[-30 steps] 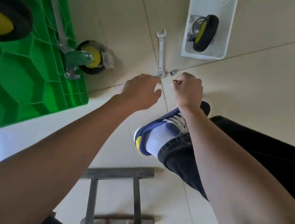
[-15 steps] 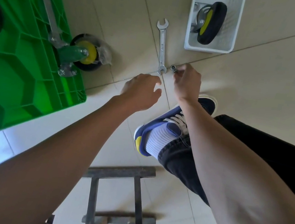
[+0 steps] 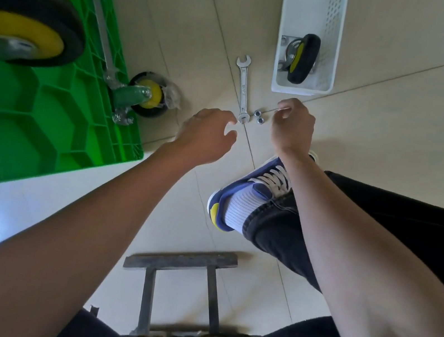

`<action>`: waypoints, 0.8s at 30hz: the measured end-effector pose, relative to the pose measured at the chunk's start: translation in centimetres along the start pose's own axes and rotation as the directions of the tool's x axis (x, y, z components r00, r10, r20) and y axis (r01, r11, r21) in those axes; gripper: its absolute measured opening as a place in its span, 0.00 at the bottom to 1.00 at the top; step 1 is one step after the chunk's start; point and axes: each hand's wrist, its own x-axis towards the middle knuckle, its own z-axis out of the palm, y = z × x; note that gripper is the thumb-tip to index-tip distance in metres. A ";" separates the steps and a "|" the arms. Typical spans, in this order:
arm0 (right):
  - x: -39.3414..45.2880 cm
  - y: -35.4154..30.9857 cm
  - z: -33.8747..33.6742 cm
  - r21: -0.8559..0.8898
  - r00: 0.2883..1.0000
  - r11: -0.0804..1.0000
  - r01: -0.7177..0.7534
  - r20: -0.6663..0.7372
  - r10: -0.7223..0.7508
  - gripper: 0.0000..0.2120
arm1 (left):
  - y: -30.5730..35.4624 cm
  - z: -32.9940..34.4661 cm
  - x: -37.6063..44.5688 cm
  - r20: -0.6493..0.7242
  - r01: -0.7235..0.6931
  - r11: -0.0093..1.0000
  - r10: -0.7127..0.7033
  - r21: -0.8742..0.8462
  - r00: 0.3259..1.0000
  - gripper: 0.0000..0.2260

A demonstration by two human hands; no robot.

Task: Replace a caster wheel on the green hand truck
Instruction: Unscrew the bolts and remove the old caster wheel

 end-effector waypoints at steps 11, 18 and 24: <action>-5.9 -6.6 -6.7 0.181 0.972 0.955 0.234 -0.055 -0.228 0.10 | 2.6 -8.8 -7.4 -0.260 -0.140 0.990 0.132 -0.013 0.956 0.16; -10.1 -12.7 -10.2 0.155 0.910 0.898 0.413 -0.038 -0.412 0.11 | 3.9 -12.6 -13.5 -0.356 -0.190 0.972 0.227 0.136 0.906 0.17; -14.6 -18.5 -12.6 0.030 0.792 0.797 0.603 0.095 -0.603 0.12 | 4.6 -16.3 -19.6 -0.432 -0.190 0.958 0.268 0.216 0.861 0.18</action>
